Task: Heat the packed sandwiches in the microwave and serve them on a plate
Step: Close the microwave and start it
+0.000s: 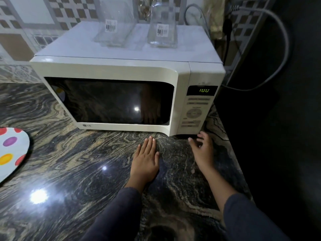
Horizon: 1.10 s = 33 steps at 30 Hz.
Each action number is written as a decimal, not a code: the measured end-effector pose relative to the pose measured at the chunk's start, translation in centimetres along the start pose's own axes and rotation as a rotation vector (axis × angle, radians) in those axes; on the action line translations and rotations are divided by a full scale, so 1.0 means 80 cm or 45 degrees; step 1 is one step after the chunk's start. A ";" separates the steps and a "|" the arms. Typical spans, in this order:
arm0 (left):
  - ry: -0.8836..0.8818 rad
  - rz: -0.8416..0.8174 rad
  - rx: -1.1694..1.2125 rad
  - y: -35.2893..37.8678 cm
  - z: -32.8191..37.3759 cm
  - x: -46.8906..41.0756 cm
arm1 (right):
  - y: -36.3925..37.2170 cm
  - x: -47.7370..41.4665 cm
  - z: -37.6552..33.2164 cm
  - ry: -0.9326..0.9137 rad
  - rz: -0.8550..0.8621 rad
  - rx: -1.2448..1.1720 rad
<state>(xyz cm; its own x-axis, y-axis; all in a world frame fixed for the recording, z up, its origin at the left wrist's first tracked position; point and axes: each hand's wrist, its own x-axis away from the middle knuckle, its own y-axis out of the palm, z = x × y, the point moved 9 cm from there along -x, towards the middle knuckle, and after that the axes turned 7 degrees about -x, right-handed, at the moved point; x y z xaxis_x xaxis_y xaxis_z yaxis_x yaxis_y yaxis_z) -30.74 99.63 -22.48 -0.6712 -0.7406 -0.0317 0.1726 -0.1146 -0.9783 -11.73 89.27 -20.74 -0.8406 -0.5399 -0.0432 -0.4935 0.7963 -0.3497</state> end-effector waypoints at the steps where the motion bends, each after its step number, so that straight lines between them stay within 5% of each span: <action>1: 0.001 0.002 0.002 0.000 0.000 0.000 | -0.001 -0.009 -0.001 0.020 0.026 -0.017; 18: 0.006 0.020 0.017 0.005 -0.003 -0.002 | -0.017 -0.063 -0.062 -0.185 0.093 0.177; 27: -0.022 -0.153 0.041 -0.001 -0.001 -0.005 | -0.048 -0.041 -0.139 -0.327 0.113 0.254; 33: -0.158 -0.068 0.694 -0.087 0.035 -0.056 | -0.080 -0.030 -0.239 -0.684 0.195 0.113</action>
<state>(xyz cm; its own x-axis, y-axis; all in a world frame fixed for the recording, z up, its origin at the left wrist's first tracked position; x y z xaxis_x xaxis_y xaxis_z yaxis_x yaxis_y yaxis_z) -26.88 101.89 -14.96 -0.6051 -0.7929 0.0719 0.5103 -0.4557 -0.7293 -10.82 90.72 -0.48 -0.6579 -0.5016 -0.5617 -0.3348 0.8629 -0.3785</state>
